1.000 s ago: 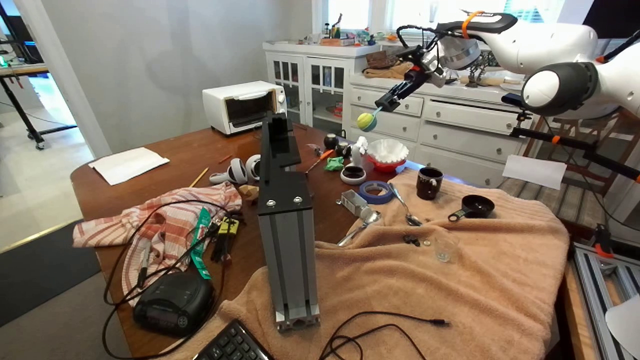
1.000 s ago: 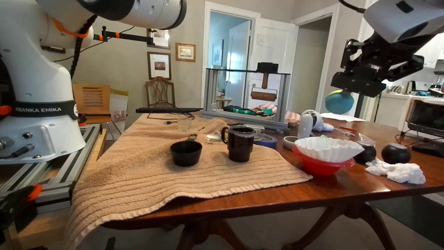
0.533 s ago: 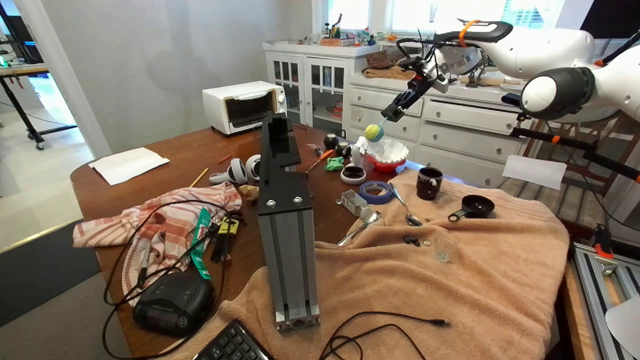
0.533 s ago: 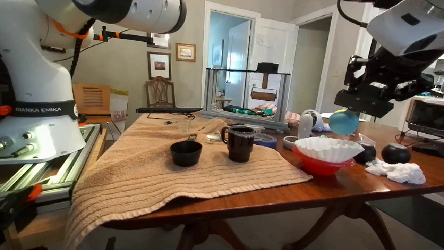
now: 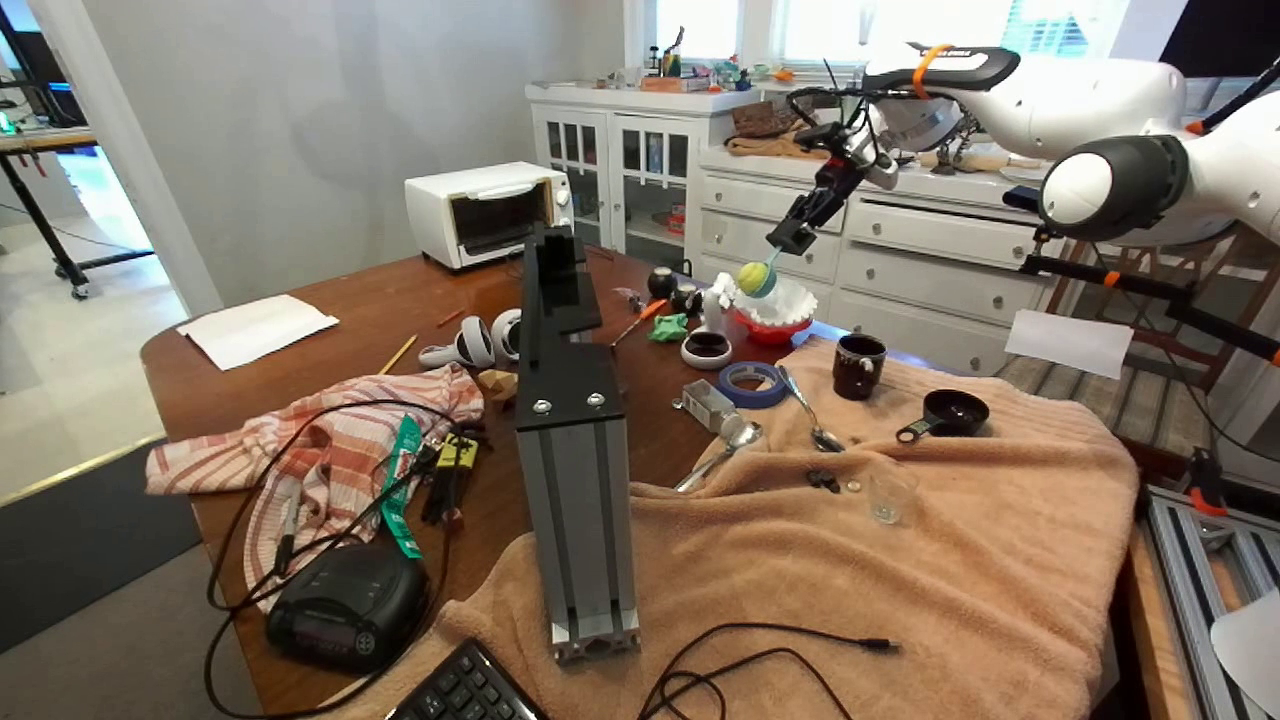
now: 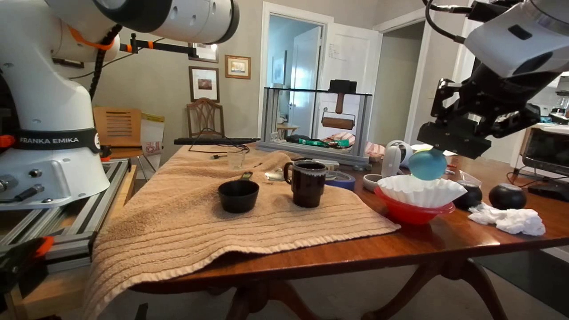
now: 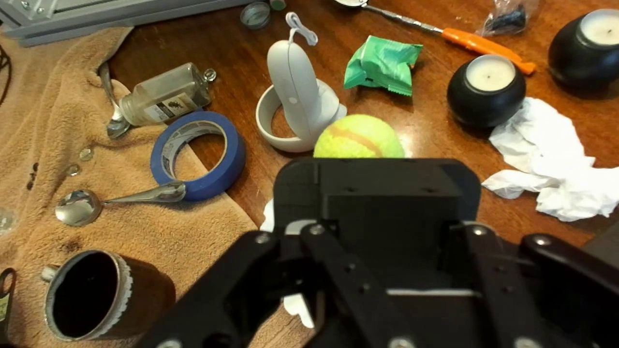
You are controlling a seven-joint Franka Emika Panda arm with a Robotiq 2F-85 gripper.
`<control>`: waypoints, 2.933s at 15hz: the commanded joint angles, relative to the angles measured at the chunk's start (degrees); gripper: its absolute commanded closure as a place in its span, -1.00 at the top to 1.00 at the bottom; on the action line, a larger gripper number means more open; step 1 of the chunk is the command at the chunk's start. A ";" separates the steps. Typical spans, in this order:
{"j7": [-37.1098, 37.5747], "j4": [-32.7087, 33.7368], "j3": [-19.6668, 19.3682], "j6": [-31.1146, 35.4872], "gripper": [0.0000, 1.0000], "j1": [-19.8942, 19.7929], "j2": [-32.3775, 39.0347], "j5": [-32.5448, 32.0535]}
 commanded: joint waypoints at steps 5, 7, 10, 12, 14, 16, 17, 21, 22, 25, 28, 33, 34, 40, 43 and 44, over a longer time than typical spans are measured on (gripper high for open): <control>0.35 1.09 0.91 -0.29 -0.06 -0.42 0.63 -2.13; 0.35 1.08 0.91 -0.28 -0.06 -0.45 0.64 -2.21; 0.44 0.92 0.55 -0.84 -0.56 -0.34 0.53 -2.72; 0.40 1.05 0.18 -0.31 -0.56 -0.38 0.83 -3.64; 0.73 1.15 -0.03 -0.13 -0.56 -0.59 0.95 -4.53; 0.62 1.27 -0.25 -0.07 -0.56 -0.79 1.09 -5.52; 0.32 1.35 -0.26 -0.19 -0.56 -0.91 1.15 -6.14; -0.71 1.14 -0.49 -0.92 -0.56 -1.11 0.75 -9.02; -1.15 1.07 -0.44 -1.45 -0.56 -1.16 0.66 -9.52; -3.56 0.86 -0.33 -3.94 -0.56 -1.23 0.21 -10.76; -5.82 0.61 -0.42 -5.91 -0.56 -1.08 -0.45 -11.51; -11.30 0.48 0.58 -6.45 -0.56 -0.65 -0.85 -10.81; -12.19 0.51 0.74 -6.29 -0.56 -0.46 -0.90 -10.74; -20.50 1.33 1.40 -2.99 -0.56 1.12 0.18 -10.62; -23.95 1.47 1.42 -0.16 -0.56 1.94 0.44 -10.60; -24.88 1.52 1.38 0.82 -0.56 2.15 0.45 -10.63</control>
